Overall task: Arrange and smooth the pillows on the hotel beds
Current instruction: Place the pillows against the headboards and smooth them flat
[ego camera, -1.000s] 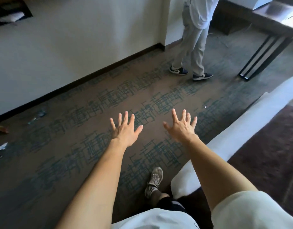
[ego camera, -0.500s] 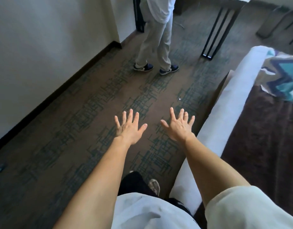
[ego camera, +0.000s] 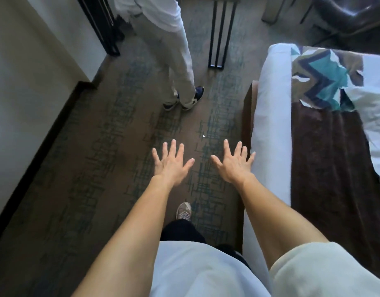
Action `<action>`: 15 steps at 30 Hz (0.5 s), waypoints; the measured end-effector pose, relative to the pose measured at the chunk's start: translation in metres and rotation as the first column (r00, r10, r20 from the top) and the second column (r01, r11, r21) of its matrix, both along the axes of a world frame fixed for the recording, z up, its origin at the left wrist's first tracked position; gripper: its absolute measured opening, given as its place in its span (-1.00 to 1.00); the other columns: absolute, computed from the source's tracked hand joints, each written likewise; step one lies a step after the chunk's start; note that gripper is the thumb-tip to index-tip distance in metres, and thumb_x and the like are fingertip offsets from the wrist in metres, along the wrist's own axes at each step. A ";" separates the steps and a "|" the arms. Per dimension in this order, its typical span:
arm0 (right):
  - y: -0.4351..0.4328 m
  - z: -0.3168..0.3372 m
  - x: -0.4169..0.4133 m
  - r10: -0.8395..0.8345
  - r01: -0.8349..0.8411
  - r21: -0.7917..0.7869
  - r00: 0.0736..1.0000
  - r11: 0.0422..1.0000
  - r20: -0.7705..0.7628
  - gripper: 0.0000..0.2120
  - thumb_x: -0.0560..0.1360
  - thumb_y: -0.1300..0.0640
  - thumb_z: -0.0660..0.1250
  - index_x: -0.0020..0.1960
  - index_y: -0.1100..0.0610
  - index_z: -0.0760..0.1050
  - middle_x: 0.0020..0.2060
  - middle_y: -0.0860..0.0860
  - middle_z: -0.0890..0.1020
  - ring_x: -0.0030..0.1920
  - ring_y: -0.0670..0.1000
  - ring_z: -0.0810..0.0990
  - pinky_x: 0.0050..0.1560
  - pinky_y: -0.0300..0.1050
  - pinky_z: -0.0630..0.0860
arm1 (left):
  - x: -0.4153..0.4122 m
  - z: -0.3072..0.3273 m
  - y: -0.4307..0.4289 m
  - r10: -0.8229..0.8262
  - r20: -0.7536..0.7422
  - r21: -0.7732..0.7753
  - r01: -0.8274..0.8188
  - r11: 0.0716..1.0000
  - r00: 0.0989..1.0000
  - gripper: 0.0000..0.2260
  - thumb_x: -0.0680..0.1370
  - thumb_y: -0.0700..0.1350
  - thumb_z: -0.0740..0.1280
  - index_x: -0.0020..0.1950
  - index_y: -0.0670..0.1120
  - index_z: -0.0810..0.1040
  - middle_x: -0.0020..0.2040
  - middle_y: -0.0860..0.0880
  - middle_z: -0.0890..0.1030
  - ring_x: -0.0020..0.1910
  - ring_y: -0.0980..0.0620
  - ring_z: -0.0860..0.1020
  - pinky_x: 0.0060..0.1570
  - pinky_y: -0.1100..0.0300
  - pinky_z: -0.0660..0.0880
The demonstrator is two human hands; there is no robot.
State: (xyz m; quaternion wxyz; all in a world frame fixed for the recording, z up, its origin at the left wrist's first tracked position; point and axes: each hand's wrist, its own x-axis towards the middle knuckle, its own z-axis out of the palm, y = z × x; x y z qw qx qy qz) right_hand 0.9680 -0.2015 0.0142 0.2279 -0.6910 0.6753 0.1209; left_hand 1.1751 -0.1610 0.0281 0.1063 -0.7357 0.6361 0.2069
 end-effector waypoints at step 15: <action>-0.156 0.004 -0.014 -0.229 0.229 0.015 0.973 0.973 -0.021 -0.24 0.58 -0.43 -0.16 0.64 -0.10 -0.28 0.62 0.23 -0.22 0.62 0.27 -0.22 0.47 0.39 -0.36 | -0.015 -0.009 -0.205 -0.240 -0.033 0.042 0.241 0.970 0.970 -0.36 0.64 0.34 -0.14 0.65 0.13 -0.17 0.67 -0.01 -0.22 0.63 -0.16 -0.25 0.51 -0.35 -0.28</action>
